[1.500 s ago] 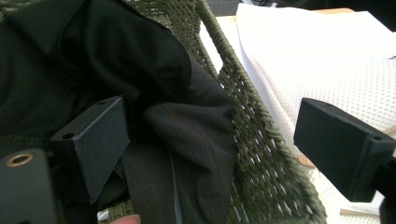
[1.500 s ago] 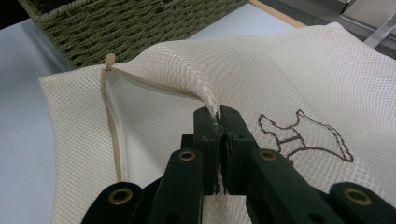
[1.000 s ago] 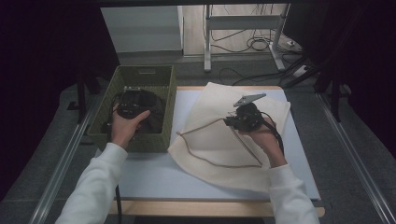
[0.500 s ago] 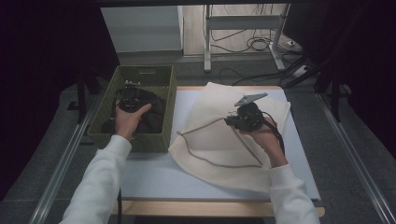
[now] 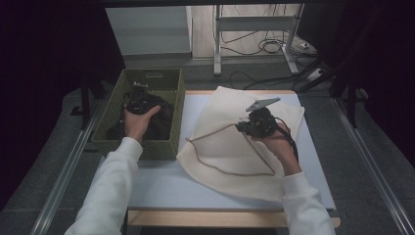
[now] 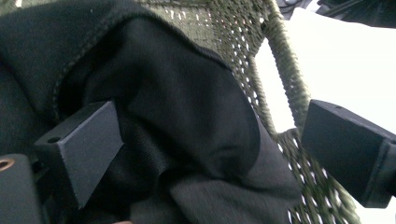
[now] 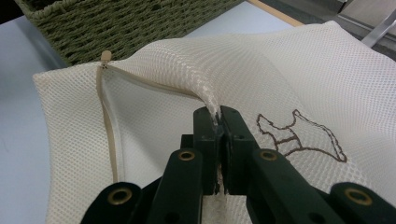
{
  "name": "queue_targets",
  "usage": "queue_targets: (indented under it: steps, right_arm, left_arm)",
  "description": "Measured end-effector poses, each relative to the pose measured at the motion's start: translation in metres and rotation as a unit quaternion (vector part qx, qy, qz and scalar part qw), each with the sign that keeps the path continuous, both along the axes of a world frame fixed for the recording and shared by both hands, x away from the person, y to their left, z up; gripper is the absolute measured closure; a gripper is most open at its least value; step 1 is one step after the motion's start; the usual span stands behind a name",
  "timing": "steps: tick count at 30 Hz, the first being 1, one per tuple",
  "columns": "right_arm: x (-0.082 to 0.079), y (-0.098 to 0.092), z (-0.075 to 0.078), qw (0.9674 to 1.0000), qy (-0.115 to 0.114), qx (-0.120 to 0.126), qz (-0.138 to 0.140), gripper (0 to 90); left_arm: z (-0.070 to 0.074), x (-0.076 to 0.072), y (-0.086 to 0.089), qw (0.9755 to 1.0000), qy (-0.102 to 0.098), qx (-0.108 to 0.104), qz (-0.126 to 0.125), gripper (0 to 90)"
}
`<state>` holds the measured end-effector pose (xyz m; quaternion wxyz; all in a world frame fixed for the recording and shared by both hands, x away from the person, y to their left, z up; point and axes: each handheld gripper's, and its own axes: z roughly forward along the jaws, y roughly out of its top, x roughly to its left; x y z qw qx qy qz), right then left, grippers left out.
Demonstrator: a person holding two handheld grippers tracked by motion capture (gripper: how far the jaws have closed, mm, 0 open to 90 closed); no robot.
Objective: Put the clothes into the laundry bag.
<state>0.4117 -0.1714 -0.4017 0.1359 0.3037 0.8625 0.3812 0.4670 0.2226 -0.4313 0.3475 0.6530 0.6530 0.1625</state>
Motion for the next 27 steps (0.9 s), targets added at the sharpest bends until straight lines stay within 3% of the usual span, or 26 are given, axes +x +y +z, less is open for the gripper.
queue_targets:
  steps: [9, 15, 23, 27]
  right_arm:
    - [0.0, -0.001, -0.001, 1.0, -0.001, -0.001, 0.0, 85.5]
    - [0.001, -0.001, -0.001, 1.0, 0.002, 0.0, -0.002, 85.5]
    - [0.001, -0.001, -0.001, 1.0, 0.001, -0.002, -0.003, 85.4]
    - [0.001, -0.002, -0.001, 1.0, -0.001, -0.002, -0.003, 85.4]
  left_arm:
    - [-0.017, 0.022, -0.002, 0.9996, 0.024, 0.0, 0.016, 3.4]
    - [-0.025, 0.031, 0.003, 0.9993, 0.029, 0.001, 0.025, 3.6]
    - [-0.03, 0.043, -0.002, 0.9977, 0.047, 0.044, 0.021, 2.5]
    - [-0.036, 0.047, -0.005, 0.9969, 0.064, 0.046, 0.01, 3.1]
